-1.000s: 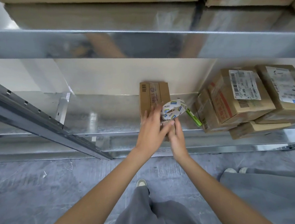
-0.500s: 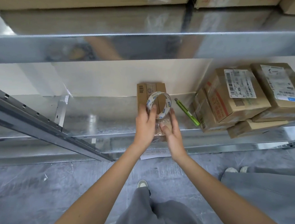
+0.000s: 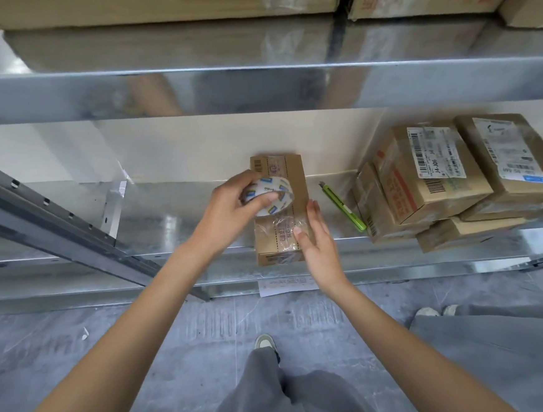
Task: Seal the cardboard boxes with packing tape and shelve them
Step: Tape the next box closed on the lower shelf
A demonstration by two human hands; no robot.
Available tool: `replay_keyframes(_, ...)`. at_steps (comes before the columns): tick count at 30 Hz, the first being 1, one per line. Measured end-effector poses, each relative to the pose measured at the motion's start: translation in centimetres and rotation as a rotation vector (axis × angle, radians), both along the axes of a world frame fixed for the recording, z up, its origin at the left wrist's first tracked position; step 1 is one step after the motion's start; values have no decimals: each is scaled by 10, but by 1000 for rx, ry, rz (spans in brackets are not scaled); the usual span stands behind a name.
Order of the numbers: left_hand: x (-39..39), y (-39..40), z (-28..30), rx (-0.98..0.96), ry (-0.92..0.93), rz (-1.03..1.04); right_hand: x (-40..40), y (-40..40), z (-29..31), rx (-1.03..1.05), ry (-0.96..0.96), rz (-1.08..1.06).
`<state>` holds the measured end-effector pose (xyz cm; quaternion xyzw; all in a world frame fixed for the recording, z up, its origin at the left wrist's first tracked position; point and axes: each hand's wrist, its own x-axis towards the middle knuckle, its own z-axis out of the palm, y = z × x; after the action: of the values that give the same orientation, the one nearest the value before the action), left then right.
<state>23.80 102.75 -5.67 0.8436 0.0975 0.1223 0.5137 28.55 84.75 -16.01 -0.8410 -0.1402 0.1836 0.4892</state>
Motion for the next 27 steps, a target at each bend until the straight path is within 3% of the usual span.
replay_keyframes(3, -7, 13, 3, 64, 38, 7, 0, 0, 2, -83, -77, 31)
replay_keyframes(7, -13, 15, -6, 25, 68, 30, 4, -6, 9, -513, -384, 156)
replay_keyframes(9, -15, 13, -10, -14, 65, 58, 6, -4, 14, -628, -504, 210)
replay_keyframes(20, -28, 0, -41, -311, -22, 209, 2, 5, 32, -722, -466, 335)
replay_keyframes(27, -26, -2, -38, -289, -48, 238, -13, 30, 31, -683, -516, 387)
